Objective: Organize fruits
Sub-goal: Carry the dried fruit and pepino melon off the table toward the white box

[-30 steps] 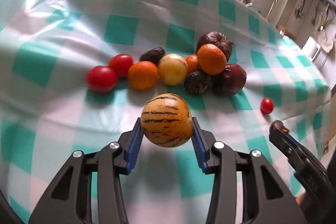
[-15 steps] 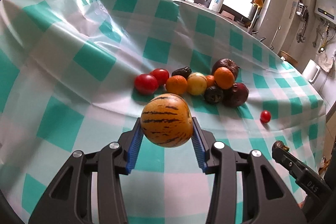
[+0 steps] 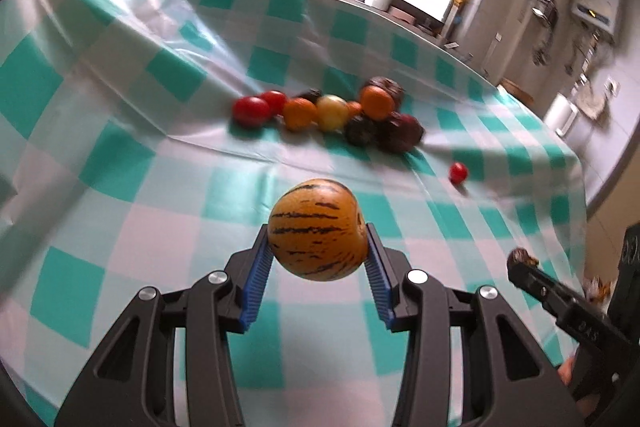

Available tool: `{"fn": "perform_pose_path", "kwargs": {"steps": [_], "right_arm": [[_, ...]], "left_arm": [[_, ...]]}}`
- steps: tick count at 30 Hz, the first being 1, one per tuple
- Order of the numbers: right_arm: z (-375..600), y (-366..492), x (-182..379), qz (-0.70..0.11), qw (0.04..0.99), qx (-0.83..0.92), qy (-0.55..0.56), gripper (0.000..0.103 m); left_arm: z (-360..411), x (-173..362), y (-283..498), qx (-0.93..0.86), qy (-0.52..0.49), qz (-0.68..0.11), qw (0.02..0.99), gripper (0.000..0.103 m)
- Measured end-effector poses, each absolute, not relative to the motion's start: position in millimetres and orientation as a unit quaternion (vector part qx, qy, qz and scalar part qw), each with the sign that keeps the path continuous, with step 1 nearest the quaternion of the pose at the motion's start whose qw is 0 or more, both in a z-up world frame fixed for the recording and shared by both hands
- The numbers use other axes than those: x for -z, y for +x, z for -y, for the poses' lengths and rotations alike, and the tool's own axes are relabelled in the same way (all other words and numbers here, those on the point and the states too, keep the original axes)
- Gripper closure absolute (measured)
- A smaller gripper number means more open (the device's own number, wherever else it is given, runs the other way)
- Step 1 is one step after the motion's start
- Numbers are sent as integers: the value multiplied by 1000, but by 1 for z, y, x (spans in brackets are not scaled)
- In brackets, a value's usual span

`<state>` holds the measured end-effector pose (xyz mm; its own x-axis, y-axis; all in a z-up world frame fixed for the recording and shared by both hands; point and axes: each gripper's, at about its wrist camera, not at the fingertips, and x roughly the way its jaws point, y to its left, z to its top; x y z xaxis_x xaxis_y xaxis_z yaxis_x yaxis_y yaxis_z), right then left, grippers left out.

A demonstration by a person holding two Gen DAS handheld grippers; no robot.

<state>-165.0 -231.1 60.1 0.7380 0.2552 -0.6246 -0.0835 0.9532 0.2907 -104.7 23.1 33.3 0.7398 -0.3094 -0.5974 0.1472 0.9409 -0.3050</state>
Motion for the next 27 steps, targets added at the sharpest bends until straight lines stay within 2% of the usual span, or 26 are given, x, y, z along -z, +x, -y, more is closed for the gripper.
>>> {"fn": "perform_pose_path", "kwargs": {"steps": [27], "right_arm": [[339,-284,-53,-289,947,-24,139,59]], "left_arm": [[147,-34,-199,300,73,-338,889,58]]}}
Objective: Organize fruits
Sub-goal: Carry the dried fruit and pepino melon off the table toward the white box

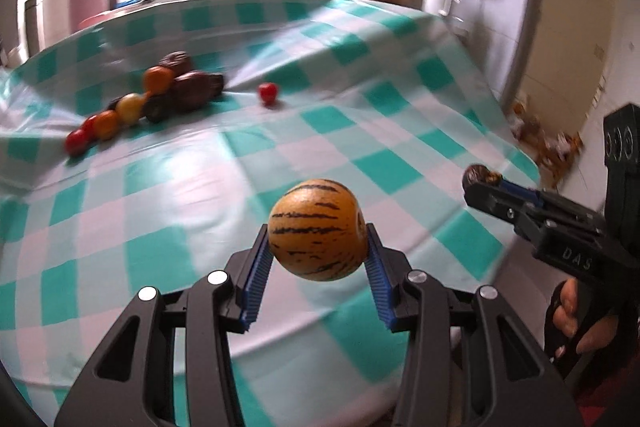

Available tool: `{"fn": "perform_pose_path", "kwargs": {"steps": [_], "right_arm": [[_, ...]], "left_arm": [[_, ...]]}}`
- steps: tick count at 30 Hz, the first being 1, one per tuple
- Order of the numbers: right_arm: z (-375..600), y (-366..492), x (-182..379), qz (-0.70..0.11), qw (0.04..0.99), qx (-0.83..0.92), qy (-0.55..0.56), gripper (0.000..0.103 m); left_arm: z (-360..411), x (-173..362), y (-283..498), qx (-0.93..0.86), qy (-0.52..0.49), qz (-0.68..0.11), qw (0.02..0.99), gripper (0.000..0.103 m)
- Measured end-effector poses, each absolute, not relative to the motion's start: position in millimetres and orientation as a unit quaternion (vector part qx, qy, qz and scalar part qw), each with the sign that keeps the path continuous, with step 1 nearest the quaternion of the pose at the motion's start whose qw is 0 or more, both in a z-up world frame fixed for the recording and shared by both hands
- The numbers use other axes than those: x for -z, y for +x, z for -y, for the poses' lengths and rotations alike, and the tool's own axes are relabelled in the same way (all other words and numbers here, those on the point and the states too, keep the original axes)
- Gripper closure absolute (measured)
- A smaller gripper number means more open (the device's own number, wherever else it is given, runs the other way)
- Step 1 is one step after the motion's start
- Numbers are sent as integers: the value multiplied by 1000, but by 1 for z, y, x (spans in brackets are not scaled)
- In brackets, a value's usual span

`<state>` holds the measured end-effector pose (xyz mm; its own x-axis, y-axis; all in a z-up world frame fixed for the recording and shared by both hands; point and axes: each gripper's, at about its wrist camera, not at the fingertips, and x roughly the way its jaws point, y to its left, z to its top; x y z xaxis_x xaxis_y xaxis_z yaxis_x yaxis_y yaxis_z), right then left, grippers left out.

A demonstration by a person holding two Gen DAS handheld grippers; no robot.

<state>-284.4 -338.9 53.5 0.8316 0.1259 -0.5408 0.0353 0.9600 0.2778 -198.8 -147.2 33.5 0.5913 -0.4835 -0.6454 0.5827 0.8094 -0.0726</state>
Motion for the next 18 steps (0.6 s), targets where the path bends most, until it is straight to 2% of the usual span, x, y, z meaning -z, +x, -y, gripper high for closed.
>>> {"fn": "perform_pose_path", "kwargs": {"steps": [11,18], "right_arm": [[406,-343,-44,-264,946,53,181,59],[453,-378,-8,-301,922,131,204,59]], "left_arm": [[227,-25,-235,391,147,-340,843,58],[282,-10,-257,446,184,-353,802,58]]}}
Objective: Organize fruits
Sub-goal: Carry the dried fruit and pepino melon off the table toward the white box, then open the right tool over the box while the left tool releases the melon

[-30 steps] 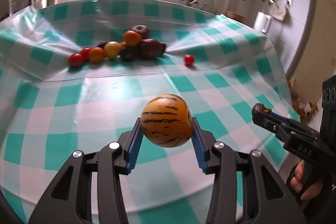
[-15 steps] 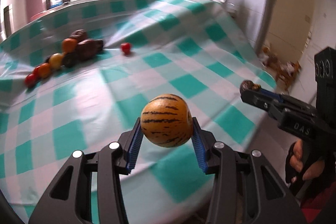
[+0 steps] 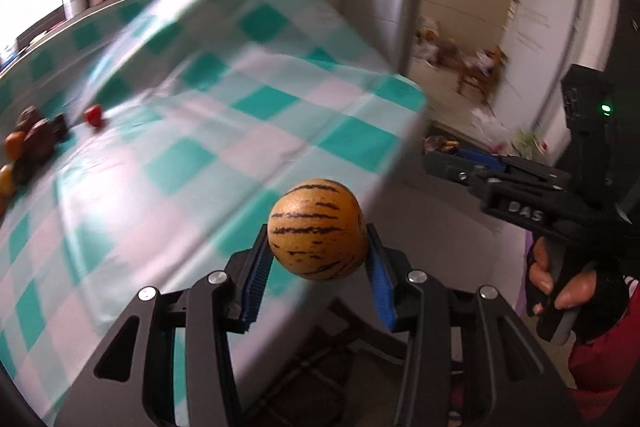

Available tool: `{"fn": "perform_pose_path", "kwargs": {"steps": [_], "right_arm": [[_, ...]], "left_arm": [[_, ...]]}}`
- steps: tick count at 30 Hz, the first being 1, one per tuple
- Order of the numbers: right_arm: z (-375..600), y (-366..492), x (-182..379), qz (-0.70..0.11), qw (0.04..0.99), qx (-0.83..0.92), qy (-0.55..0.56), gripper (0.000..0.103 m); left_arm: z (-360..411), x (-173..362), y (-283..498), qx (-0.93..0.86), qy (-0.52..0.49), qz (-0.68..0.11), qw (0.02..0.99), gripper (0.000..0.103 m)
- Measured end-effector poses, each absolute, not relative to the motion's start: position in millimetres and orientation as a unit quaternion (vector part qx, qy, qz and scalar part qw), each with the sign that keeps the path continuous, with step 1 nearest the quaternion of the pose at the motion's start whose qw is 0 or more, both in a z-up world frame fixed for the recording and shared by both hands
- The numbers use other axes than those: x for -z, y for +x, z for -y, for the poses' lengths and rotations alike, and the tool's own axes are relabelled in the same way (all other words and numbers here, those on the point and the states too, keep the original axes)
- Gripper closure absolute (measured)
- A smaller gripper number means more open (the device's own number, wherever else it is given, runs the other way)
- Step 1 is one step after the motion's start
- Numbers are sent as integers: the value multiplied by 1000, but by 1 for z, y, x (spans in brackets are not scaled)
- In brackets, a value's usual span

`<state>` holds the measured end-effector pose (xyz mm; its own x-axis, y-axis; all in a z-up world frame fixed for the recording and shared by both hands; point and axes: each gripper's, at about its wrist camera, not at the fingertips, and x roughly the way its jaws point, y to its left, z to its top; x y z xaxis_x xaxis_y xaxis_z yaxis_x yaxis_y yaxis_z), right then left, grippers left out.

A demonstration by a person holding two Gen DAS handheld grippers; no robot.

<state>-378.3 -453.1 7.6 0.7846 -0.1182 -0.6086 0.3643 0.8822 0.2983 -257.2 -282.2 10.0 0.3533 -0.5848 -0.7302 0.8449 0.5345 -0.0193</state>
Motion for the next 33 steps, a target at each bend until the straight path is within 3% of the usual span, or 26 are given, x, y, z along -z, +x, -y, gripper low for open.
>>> {"fn": "perform_pose_path", "kwargs": {"steps": [5,12,19,24,33], "right_arm": [[484,-394,27,-350,891,187,220,59],[516,-399,73,-403,846,229,264,59],[514,-378,112,-484,808,242,235,59],[504,-342,126,-548,790,229,152,59],[500,-322,159,-600,762,218,112,59]], "left_arm": [[320,8,-285,474,244,-326,781,57],[363,47,-315,514,292,-349,727,57],[402,126,-307,519,325,-448,651,58],[417,159,-292,502,336,-500,621,58],[417,175,-288,489,359,-499,619,57]]}}
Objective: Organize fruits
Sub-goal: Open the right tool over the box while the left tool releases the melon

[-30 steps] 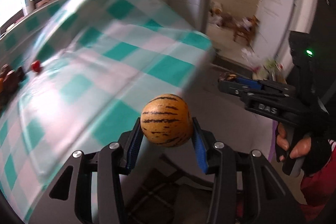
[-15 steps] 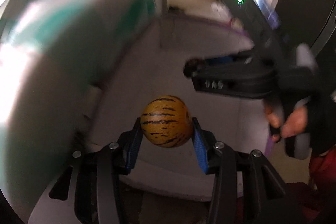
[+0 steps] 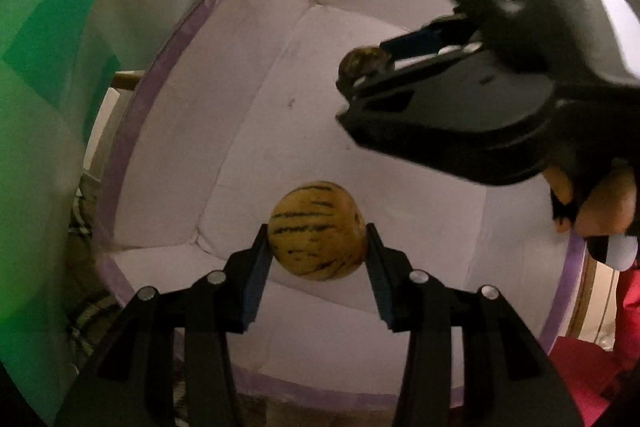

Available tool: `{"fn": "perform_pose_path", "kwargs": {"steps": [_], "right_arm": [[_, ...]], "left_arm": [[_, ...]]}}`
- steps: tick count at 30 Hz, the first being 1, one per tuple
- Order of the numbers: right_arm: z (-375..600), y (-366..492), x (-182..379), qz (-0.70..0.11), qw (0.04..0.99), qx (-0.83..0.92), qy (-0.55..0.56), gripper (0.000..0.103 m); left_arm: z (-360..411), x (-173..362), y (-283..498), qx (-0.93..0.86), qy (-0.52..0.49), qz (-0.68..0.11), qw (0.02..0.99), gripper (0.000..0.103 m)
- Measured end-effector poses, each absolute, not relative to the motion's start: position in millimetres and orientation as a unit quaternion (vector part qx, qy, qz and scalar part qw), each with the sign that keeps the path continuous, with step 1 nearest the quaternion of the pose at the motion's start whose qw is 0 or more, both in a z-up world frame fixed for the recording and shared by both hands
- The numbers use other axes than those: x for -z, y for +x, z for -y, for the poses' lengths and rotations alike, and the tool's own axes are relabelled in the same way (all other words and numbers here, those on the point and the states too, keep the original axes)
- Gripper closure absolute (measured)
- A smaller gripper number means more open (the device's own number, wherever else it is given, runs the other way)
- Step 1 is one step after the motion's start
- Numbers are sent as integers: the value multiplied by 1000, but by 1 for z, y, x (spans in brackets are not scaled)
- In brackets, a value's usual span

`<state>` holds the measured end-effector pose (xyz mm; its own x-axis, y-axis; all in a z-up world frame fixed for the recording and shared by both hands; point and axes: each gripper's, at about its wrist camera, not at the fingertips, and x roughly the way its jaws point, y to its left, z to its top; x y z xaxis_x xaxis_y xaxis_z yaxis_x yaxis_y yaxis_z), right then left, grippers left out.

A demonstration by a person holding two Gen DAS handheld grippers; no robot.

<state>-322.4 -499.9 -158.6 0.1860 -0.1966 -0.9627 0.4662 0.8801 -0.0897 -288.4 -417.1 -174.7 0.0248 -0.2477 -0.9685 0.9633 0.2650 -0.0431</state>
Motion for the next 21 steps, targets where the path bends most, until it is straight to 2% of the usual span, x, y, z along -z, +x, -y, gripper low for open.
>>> {"fn": "perform_pose_path", "kwargs": {"steps": [2,3,4,5,6,7,11,15,16,18,21], "right_arm": [[501,-324,161,-601,760,216,121,56],[503,-325,161,-599,760,218,123,48],[504,-326,160,-596,761,221,126,42],[507,-327,157,-592,763,226,131,29],[508,-329,154,-589,764,227,135,25],[510,-331,151,-584,767,227,142,25],[516,-340,139,-572,769,238,154,20],[526,-355,112,-542,781,262,166,19],[529,-359,105,-530,787,266,169,19],[530,-366,80,-494,807,270,177,19],[522,-372,33,-419,851,262,176,18]], "left_arm": [[417,175,-288,491,357,-496,621,56],[416,173,-288,493,353,-494,623,54],[415,172,-287,495,349,-491,626,45],[409,168,-289,498,343,-485,631,39],[408,164,-288,499,340,-476,640,29],[406,161,-289,499,340,-467,646,24],[395,136,-302,522,332,-419,664,23],[372,86,-323,573,296,-334,688,11],[367,76,-325,579,287,-316,694,6],[347,43,-330,590,256,-264,719,2],[316,7,-322,588,212,-235,745,2]]}}
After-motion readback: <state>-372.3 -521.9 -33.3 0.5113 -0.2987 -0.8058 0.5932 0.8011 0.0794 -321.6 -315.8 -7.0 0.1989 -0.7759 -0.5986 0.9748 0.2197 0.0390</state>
